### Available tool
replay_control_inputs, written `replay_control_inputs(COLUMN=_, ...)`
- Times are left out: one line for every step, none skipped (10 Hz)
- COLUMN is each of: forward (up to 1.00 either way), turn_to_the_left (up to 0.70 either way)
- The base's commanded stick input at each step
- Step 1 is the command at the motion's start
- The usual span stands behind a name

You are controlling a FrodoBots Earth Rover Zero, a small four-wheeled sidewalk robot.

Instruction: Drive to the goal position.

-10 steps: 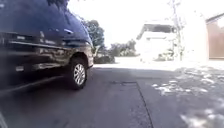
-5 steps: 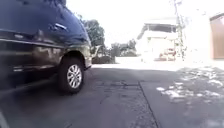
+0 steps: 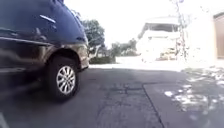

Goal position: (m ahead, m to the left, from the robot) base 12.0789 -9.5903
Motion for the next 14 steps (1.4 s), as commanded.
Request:
replay_control_inputs(forward=0.7, turn_to_the_left=-0.06)
replay_control_inputs(forward=0.7, turn_to_the_left=-0.11)
replay_control_inputs(forward=0.7, turn_to_the_left=-0.15)
replay_control_inputs(forward=0.7, turn_to_the_left=-0.24)
replay_control_inputs(forward=0.7, turn_to_the_left=-0.32)
replay_control_inputs(forward=0.7, turn_to_the_left=-0.28)
replay_control_inputs(forward=0.7, turn_to_the_left=-0.23)
replay_control_inputs(forward=0.7, turn_to_the_left=-0.18)
replay_control_inputs(forward=0.7, turn_to_the_left=-0.14)
replay_control_inputs(forward=0.7, turn_to_the_left=-0.09)
replay_control_inputs(forward=0.7, turn_to_the_left=-0.04)
replay_control_inputs(forward=0.7, turn_to_the_left=-0.02)
replay_control_inputs(forward=0.7, turn_to_the_left=-0.02)
replay_control_inputs(forward=0.7, turn_to_the_left=-0.02)
